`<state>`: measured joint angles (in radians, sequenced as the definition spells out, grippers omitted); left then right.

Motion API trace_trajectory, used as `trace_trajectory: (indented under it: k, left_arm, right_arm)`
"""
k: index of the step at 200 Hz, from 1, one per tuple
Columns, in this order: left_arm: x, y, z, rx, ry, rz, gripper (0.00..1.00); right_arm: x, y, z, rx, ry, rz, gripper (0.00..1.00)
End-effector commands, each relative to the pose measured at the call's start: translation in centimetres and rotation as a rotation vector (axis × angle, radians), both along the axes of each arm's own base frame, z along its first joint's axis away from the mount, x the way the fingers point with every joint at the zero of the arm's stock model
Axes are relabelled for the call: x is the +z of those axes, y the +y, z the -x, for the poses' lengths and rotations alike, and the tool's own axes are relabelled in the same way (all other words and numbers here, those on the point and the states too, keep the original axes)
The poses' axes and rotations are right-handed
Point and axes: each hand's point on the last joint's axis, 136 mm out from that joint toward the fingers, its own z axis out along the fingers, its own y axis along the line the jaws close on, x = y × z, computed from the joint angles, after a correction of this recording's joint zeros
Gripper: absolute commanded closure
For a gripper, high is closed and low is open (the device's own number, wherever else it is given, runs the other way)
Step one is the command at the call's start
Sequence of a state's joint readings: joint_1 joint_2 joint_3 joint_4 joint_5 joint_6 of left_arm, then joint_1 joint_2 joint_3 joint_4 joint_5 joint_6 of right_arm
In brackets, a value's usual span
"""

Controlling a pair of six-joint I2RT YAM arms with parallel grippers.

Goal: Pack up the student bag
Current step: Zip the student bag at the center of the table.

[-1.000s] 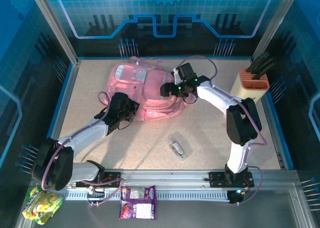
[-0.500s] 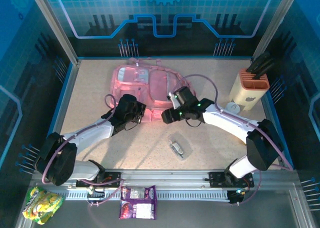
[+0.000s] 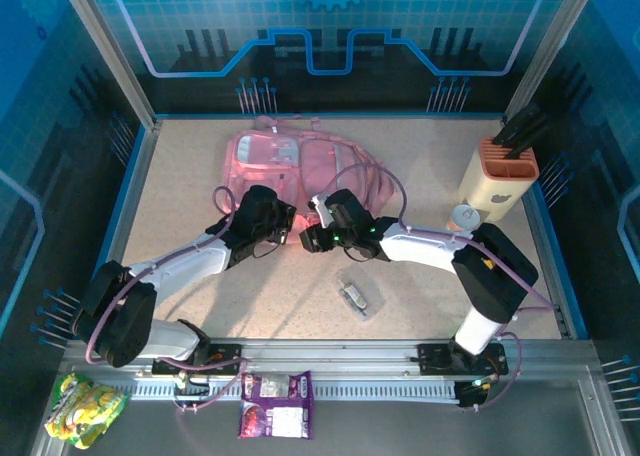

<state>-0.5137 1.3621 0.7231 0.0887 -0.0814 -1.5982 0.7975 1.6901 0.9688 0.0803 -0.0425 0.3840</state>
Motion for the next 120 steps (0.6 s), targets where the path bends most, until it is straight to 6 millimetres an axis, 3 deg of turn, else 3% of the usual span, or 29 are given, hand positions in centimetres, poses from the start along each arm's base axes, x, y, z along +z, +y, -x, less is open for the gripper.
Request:
trace_trajectory:
  k: [1,48,84,120]
  left_arm:
    - [4.2,-1.9,-0.8,-0.051,-0.116,0.077,1.00]
    - [4.2,-2.6,-1.3,-0.073,-0.125,0.087,1.00]
    - [3.9,-2.4,-1.4,-0.073,-0.125,0.068,1.00]
    - [3.9,-2.6,-1.7,-0.088,-0.127,0.049,1.00]
  right_arm:
    - [1.1,0.7,-2.2,-0.038,-0.106,-0.006,0.52]
    - [3.3,0.5,-3.6,-0.091,-0.209,-0.025,0.58]
    - [3.5,1.3,-3.5,-0.054,-0.217,-0.033,0.60]
    - [4.2,2.1,-2.1,-0.007,-0.234,-0.037,0.60]
